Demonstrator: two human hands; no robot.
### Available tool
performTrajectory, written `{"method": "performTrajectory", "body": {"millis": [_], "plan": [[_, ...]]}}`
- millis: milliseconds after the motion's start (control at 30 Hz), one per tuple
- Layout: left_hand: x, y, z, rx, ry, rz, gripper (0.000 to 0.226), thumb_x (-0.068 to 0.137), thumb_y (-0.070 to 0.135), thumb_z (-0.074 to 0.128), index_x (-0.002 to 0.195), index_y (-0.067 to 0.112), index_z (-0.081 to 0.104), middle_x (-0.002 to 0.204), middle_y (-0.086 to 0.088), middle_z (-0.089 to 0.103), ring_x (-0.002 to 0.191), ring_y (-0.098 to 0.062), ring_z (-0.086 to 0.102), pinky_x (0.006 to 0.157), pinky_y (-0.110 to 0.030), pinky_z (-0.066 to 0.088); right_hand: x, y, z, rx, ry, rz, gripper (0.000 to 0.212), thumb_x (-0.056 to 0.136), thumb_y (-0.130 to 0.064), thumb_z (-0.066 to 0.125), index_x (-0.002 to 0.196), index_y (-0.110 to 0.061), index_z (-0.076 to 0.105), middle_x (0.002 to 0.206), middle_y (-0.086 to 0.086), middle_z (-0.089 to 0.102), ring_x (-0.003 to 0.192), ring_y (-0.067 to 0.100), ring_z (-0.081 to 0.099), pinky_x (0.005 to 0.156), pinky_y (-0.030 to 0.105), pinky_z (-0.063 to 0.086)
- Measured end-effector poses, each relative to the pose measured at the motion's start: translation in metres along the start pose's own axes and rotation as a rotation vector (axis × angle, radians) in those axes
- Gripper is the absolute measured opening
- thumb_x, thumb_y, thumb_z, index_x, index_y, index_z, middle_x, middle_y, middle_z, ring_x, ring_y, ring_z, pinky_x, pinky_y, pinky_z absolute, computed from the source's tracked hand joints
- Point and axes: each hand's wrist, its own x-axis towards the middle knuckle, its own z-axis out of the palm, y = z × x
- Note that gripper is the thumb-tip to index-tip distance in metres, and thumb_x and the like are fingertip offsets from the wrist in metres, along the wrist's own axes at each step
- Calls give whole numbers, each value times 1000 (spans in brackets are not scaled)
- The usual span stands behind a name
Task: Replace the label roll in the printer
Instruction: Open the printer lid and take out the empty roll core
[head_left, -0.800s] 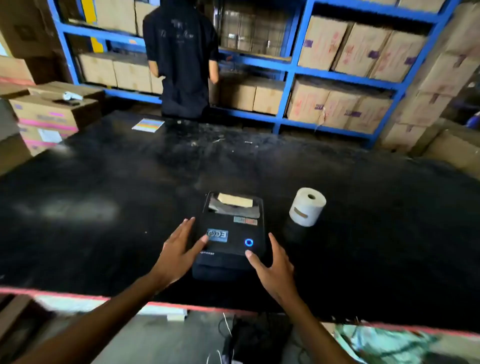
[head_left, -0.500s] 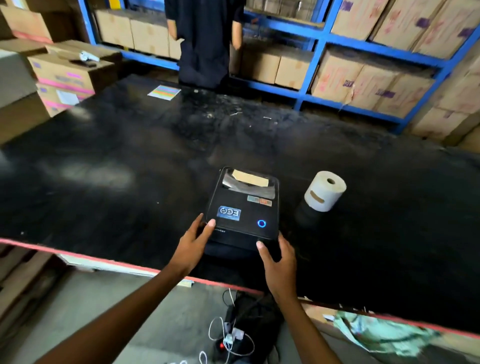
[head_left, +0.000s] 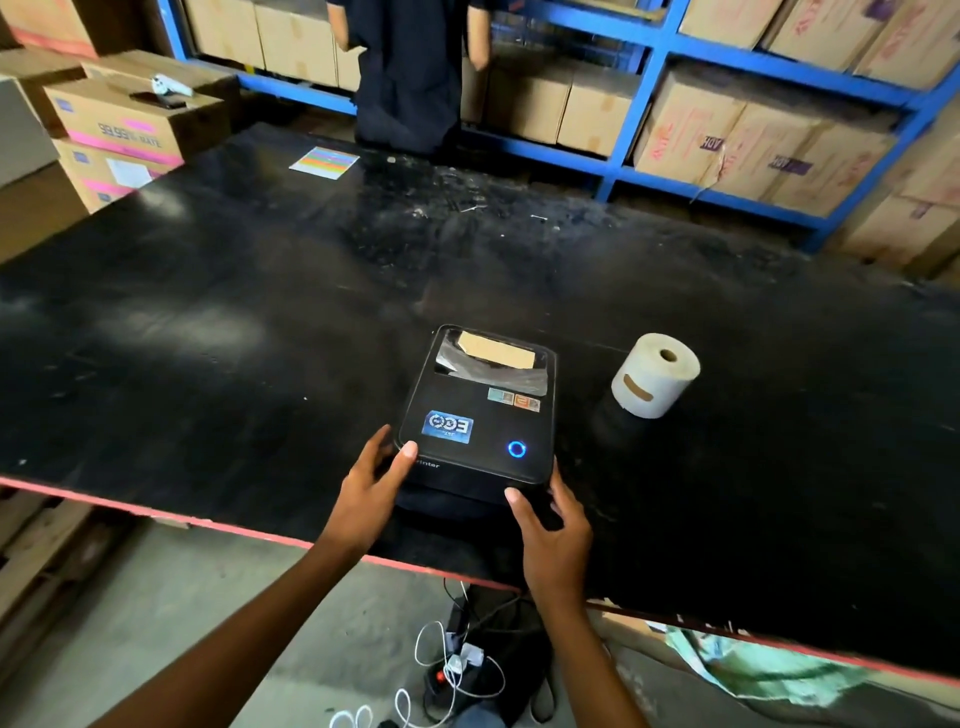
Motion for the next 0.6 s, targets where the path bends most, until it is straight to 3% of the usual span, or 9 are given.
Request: {"method": "performTrajectory", "body": {"millis": [133,300,467,600], "plan": [[1,-2,4,-10,30,20,64,90,42,50,147,22,29,146,-5,45,118,-12,46,107,-39,40,-2,3,4,15,55,10,58,73,-17,78,127,-15,57,121,1,61,116,16,56,96,27,44],[1,-2,8,-18,67,34,59,93,36,49,146,22,28,147,-6,44,116,-10,44,104,-33,39,-5,5,7,37,84,49,57,73,-17,77,126,-17,57,115,2,60,106,8,56,89,18,44],[1,-5,9,-4,105,30,57,93,35,49,145,20,31,145,-6,46,120,-15,47,106,-36,38,5,5,-1,-62,93,-21,59,64,-14,83,119,-8,63,95,-1,59,96,21,60,91,34,49],[4,-7,8,39,130,48,53,94,33,49,142,16,37,135,1,49,125,-19,47,107,-38,39,10,7,-5,-155,75,-87,64,58,-35,84,114,-10,67,87,1,64,87,24,60,85,49,51]]}}
